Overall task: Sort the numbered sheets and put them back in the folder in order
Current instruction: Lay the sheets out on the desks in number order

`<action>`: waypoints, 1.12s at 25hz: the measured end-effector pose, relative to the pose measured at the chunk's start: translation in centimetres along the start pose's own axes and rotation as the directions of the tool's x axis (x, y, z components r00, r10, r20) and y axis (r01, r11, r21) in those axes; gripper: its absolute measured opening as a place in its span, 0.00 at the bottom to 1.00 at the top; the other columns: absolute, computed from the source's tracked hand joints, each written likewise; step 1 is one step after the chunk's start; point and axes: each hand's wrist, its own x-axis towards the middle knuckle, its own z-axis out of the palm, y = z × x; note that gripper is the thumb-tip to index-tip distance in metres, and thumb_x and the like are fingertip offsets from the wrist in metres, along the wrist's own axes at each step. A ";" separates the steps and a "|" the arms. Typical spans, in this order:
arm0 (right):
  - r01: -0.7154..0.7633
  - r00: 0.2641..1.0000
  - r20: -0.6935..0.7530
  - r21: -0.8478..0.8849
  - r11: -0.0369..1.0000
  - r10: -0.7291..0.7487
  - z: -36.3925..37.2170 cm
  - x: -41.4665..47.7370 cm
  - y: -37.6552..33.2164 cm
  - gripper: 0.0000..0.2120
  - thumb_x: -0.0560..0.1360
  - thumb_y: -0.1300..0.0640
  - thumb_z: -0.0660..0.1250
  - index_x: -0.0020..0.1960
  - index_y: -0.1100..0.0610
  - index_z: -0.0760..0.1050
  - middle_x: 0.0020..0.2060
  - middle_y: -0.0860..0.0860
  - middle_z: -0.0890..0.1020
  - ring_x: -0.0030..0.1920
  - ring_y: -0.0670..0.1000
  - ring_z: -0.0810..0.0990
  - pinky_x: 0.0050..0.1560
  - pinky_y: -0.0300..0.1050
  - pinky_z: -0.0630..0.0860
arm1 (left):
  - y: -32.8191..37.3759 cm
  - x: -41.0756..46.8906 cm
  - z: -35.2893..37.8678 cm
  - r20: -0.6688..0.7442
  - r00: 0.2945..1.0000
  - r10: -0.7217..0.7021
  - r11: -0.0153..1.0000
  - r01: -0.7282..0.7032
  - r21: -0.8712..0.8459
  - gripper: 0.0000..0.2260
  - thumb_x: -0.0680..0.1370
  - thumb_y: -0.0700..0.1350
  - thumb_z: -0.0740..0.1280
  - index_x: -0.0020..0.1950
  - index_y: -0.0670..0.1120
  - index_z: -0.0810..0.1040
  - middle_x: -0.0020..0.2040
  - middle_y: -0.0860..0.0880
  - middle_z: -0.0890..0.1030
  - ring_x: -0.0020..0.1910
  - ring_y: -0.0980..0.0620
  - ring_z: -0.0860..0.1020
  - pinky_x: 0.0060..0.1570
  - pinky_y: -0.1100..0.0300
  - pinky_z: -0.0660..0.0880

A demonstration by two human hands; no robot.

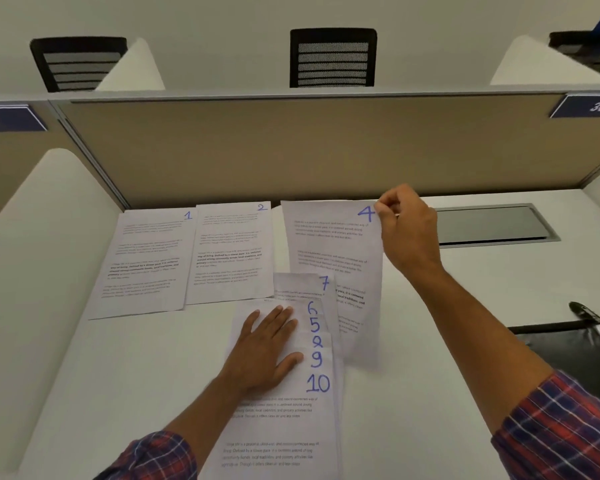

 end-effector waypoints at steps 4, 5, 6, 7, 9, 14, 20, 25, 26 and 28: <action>0.167 0.985 -0.065 0.105 0.980 -0.161 -4.5 0.4 -0.9 0.08 0.84 0.56 0.66 0.50 0.60 0.74 0.40 0.48 0.79 0.43 0.37 0.83 0.35 0.28 0.75 | 0.6 0.4 -0.7 -0.008 0.999 -0.047 0.999 0.047 -0.002 0.33 0.83 0.70 0.47 0.79 0.51 0.70 0.82 0.53 0.63 0.82 0.56 0.59 0.81 0.48 0.45; 0.202 0.978 -0.075 0.133 0.970 -0.193 -5.7 0.6 -1.0 0.08 0.84 0.56 0.66 0.50 0.60 0.74 0.40 0.48 0.80 0.43 0.40 0.84 0.35 0.30 0.77 | 1.0 0.7 -1.0 -0.032 0.998 -0.061 0.998 0.061 -0.004 0.33 0.83 0.70 0.47 0.77 0.52 0.72 0.81 0.53 0.66 0.81 0.55 0.61 0.81 0.49 0.45; 0.230 0.973 -0.074 0.160 0.960 -0.220 -6.9 0.9 -1.2 0.08 0.84 0.55 0.66 0.51 0.60 0.74 0.40 0.47 0.80 0.44 0.41 0.84 0.36 0.32 0.79 | 1.5 1.0 -1.5 -0.075 0.994 -0.079 0.997 0.078 -0.015 0.34 0.83 0.70 0.47 0.75 0.51 0.75 0.79 0.53 0.69 0.80 0.55 0.64 0.81 0.51 0.45; 0.253 0.967 -0.065 0.186 0.949 -0.245 -8.2 1.2 -1.1 0.08 0.84 0.55 0.66 0.51 0.59 0.74 0.40 0.46 0.80 0.45 0.41 0.84 0.36 0.33 0.79 | 2.5 1.6 -2.2 -0.127 0.986 -0.107 0.994 0.101 -0.052 0.33 0.83 0.70 0.47 0.73 0.51 0.77 0.78 0.53 0.72 0.79 0.54 0.66 0.80 0.52 0.47; 0.290 0.957 -0.040 0.239 0.927 -0.289 -10.6 1.7 -0.7 0.07 0.84 0.54 0.65 0.52 0.57 0.73 0.42 0.45 0.80 0.47 0.42 0.84 0.37 0.36 0.81 | 4.9 3.6 -4.3 -0.248 0.936 -0.249 0.950 0.187 -0.249 0.30 0.83 0.69 0.54 0.74 0.50 0.75 0.76 0.54 0.72 0.77 0.55 0.67 0.78 0.55 0.53; 0.299 0.947 0.002 0.362 0.883 -0.322 -15.4 3.4 1.9 0.05 0.84 0.54 0.66 0.51 0.54 0.73 0.45 0.51 0.82 0.49 0.53 0.85 0.41 0.55 0.84 | 12.9 11.5 -11.1 -0.212 0.780 -0.589 0.431 0.081 -0.899 0.28 0.81 0.56 0.71 0.79 0.51 0.68 0.77 0.55 0.72 0.75 0.57 0.71 0.73 0.57 0.68; -0.002 0.986 0.140 0.557 0.830 -0.092 -18.5 6.5 8.1 0.09 0.83 0.54 0.68 0.59 0.58 0.76 0.51 0.56 0.86 0.51 0.54 0.88 0.45 0.51 0.86 | 19.5 16.4 -11.8 -0.101 0.739 -0.666 0.085 -0.059 -0.995 0.07 0.82 0.39 0.70 0.59 0.44 0.84 0.54 0.48 0.88 0.54 0.46 0.85 0.55 0.53 0.83; -0.371 0.893 0.412 0.439 0.819 0.184 -17.0 4.6 17.1 0.15 0.82 0.50 0.70 0.66 0.54 0.78 0.53 0.51 0.87 0.50 0.49 0.88 0.44 0.44 0.84 | 21.2 19.7 -10.8 0.013 0.716 -0.698 -0.033 -0.014 -0.999 0.07 0.82 0.40 0.71 0.59 0.46 0.85 0.55 0.47 0.88 0.56 0.43 0.85 0.57 0.46 0.82; -0.407 0.872 0.440 0.415 0.814 0.212 -16.6 3.6 18.6 0.12 0.82 0.51 0.70 0.63 0.54 0.79 0.51 0.50 0.88 0.49 0.48 0.88 0.42 0.41 0.82 | 21.3 20.3 -10.7 0.036 0.710 -0.704 -0.053 -0.001 -0.999 0.07 0.81 0.40 0.71 0.59 0.46 0.84 0.55 0.48 0.88 0.55 0.44 0.86 0.56 0.46 0.82; -0.448 0.851 0.452 0.360 0.818 0.267 -15.6 1.9 21.2 0.05 0.83 0.55 0.69 0.56 0.53 0.81 0.46 0.48 0.88 0.47 0.51 0.88 0.41 0.41 0.81 | 21.4 21.6 -10.4 0.071 0.695 -0.715 -0.062 0.039 -0.997 0.07 0.81 0.40 0.71 0.58 0.47 0.84 0.53 0.49 0.88 0.53 0.46 0.86 0.53 0.50 0.83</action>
